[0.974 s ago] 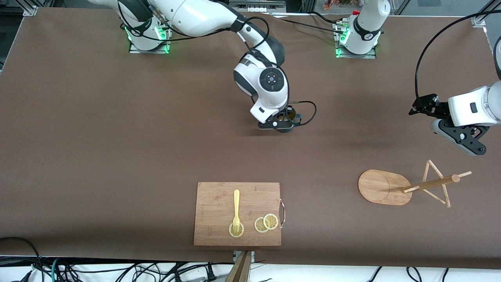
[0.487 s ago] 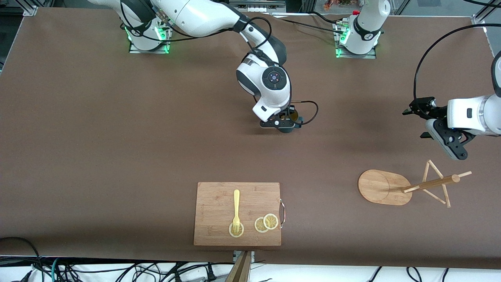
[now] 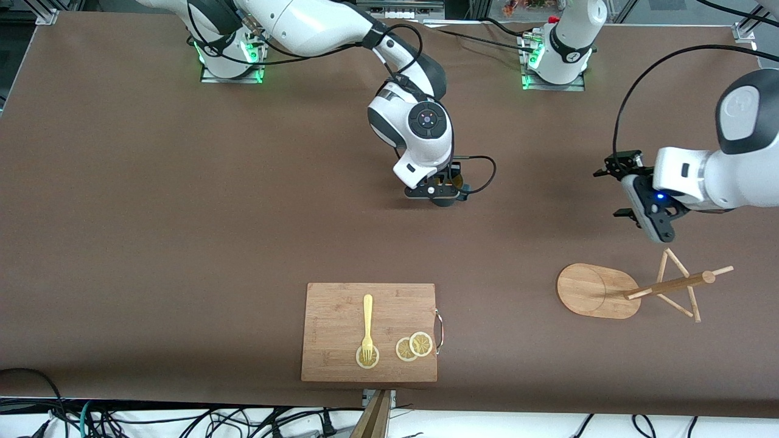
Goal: Pass cup and hang on rack
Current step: 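Lower the mug upright while the left gripper moves toward it, then release the mug and withdraw the right gripper while the left approaches, then close the left gripper on the teal mug handle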
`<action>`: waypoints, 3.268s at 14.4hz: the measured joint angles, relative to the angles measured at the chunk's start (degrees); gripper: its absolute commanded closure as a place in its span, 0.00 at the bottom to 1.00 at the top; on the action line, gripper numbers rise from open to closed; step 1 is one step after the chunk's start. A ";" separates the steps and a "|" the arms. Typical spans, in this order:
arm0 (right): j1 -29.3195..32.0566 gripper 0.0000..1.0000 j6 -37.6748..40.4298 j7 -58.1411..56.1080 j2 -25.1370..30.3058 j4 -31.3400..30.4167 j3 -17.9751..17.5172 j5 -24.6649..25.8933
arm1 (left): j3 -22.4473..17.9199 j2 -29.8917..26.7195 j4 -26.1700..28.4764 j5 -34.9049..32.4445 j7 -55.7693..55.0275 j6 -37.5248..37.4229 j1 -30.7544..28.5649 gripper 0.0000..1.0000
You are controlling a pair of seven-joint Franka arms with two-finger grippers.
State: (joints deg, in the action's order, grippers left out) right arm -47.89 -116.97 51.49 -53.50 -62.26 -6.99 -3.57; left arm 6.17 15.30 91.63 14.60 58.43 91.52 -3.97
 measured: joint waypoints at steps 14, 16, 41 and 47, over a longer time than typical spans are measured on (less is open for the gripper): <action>29.77 0.00 26.10 -25.60 17.65 2.72 1.72 -1.01 | 9.53 -1.28 28.07 11.46 32.35 28.40 2.84 0.00; 30.76 0.00 28.89 -28.21 20.26 2.03 3.29 -1.05 | 10.82 -1.26 32.28 15.03 35.55 33.51 2.91 0.00; 42.64 0.00 25.03 -47.57 49.47 -30.32 3.95 3.23 | 13.84 14.56 35.07 49.30 77.90 50.33 4.23 0.00; 42.76 0.00 24.65 -47.57 49.84 -30.27 3.74 3.89 | 14.01 15.25 35.01 54.40 77.92 50.33 5.95 0.00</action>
State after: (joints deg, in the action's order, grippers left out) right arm -5.12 -92.33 3.92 -3.66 -92.53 -3.24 0.32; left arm 20.19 30.55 126.64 69.00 136.35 141.85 1.98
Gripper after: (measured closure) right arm 0.000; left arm 0.000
